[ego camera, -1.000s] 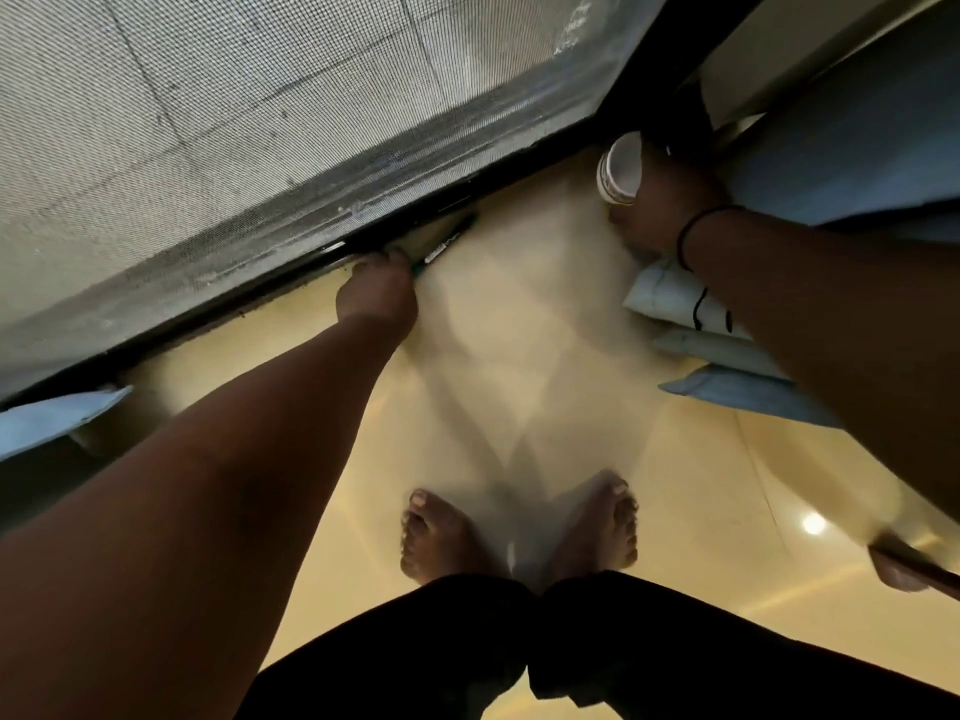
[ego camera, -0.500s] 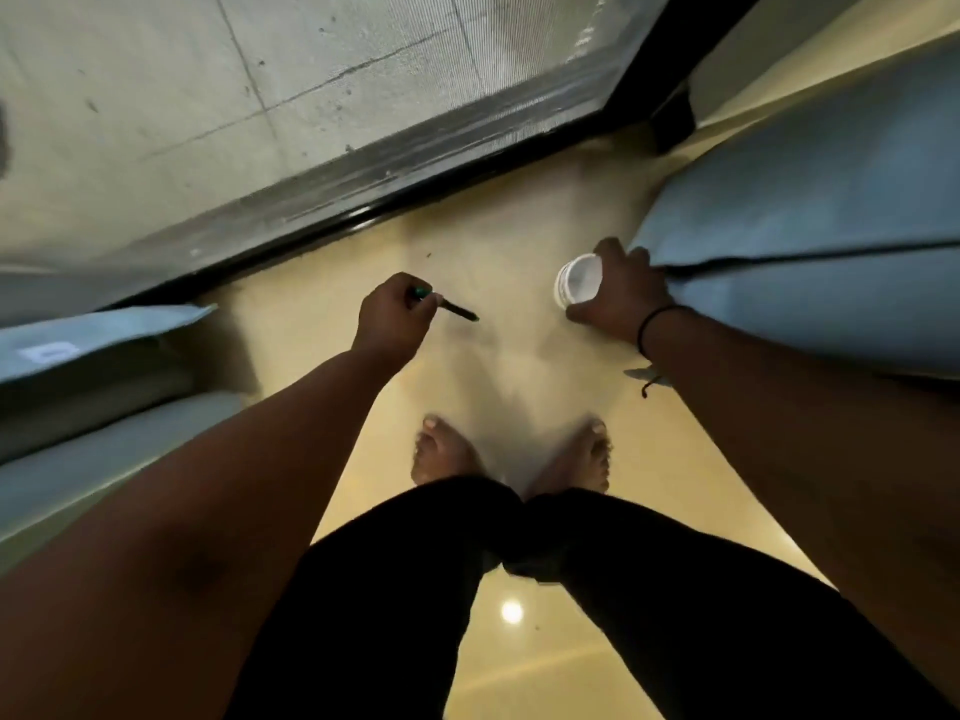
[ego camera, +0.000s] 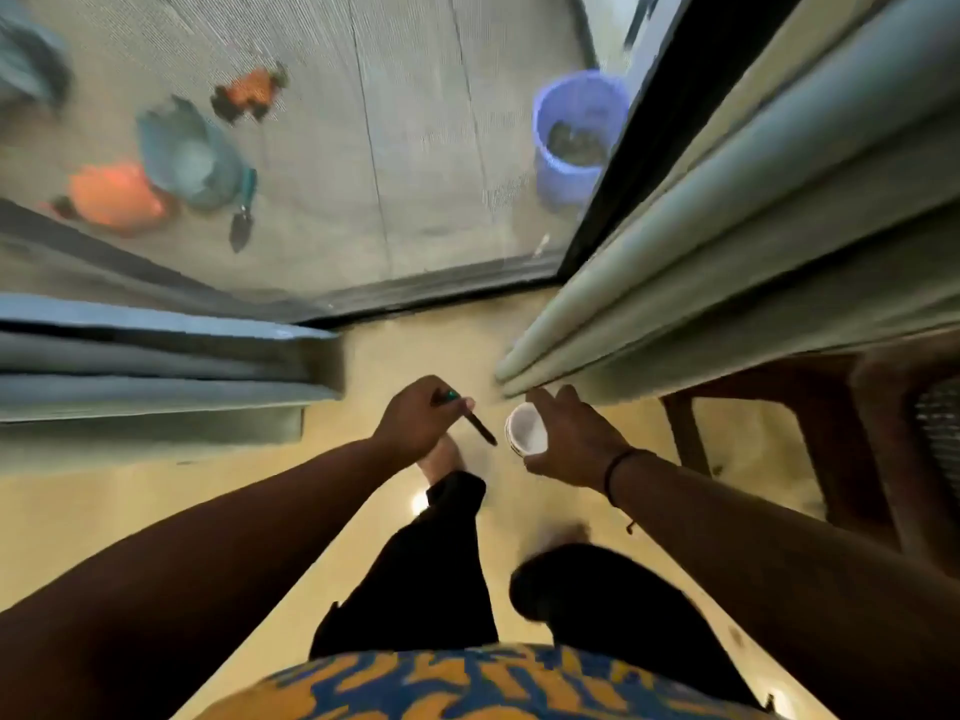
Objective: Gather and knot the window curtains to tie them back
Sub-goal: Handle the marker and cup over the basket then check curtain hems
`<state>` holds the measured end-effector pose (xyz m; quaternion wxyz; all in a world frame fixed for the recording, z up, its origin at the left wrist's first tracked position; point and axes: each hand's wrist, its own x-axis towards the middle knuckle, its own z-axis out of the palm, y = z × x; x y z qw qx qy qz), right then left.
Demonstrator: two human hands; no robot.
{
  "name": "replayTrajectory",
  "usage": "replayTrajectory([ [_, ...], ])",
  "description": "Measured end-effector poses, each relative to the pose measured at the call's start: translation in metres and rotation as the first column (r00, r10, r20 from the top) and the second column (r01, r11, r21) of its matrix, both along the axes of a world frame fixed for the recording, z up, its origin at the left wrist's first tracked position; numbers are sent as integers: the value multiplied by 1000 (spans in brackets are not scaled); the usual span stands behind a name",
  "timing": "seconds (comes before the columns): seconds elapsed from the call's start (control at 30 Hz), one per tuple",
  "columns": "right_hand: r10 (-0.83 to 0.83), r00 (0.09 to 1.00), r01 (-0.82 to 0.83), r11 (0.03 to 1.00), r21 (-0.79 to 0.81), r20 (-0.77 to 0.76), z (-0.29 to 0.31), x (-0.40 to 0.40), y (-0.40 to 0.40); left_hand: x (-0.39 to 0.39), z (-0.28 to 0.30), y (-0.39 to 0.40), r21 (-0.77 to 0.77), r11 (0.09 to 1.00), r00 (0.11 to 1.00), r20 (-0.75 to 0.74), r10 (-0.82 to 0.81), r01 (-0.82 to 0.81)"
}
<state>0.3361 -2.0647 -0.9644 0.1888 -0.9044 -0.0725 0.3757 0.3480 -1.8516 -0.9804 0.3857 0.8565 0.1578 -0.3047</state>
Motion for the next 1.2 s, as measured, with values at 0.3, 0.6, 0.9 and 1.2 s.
replayTrajectory([
  [0.3,181,938,-171,984,-58,295,133,-59,-127,-71,132,-129,-311,926,942,185,279,-214],
  [0.6,-56,936,86,994,-70,347,213,-200,-383,-193,183,-370,-600,682,877,-71,476,-419],
  [0.9,-335,890,378,922,-88,310,198,-259,-537,-204,190,-515,-607,768,971,-26,238,-205],
  [1.2,-306,909,367,910,-194,283,205,-271,-617,-200,163,-588,-572,755,947,-189,258,-320],
])
